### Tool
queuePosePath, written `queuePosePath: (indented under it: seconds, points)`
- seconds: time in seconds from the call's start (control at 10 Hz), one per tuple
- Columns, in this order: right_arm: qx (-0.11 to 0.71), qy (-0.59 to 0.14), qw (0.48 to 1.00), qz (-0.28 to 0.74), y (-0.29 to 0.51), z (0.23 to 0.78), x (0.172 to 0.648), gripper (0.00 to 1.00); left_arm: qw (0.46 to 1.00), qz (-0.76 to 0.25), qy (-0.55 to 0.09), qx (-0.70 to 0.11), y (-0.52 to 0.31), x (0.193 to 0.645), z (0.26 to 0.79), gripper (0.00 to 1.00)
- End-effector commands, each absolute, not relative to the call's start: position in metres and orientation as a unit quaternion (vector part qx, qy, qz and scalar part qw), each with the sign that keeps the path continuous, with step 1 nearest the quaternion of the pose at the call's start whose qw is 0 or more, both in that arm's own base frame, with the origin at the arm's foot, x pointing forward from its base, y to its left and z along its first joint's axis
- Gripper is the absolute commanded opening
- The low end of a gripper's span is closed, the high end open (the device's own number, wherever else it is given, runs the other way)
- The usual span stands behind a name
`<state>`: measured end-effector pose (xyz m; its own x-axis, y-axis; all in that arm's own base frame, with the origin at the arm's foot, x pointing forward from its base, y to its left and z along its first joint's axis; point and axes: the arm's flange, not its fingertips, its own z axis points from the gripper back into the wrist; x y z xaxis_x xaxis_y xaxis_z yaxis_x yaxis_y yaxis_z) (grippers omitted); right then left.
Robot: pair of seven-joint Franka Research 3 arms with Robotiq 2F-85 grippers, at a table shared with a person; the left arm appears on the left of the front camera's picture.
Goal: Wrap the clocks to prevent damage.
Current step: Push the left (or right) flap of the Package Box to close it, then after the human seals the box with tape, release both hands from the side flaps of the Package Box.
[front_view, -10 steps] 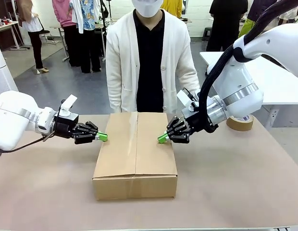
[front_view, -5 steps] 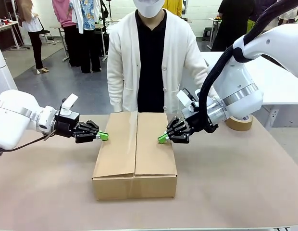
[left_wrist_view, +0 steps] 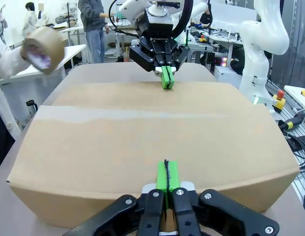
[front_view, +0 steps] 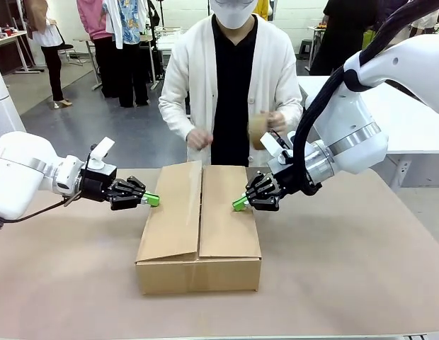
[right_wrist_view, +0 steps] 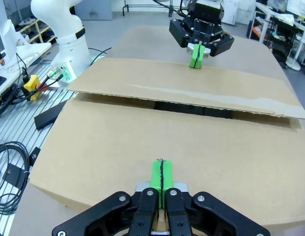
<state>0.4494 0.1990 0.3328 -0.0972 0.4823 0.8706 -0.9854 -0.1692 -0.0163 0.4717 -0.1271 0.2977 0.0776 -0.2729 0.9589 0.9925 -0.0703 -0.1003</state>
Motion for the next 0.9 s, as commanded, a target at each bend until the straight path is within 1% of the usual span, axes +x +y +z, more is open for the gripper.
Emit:
queuePosePath:
  seconds: [0.0,0.8]
  points:
    - [0.380,-0.329,0.556,0.662,0.1991,0.3295,0.4495,0.01,0.567,-0.563,-0.381,-0.466,-0.1287,0.4709,0.2940,0.00]
    - [0.380,-0.329,0.556,0.662,0.1991,0.3295,0.4495,0.01,0.567,-0.563,-0.381,-0.466,-0.1287,0.4709,0.2940,0.00]
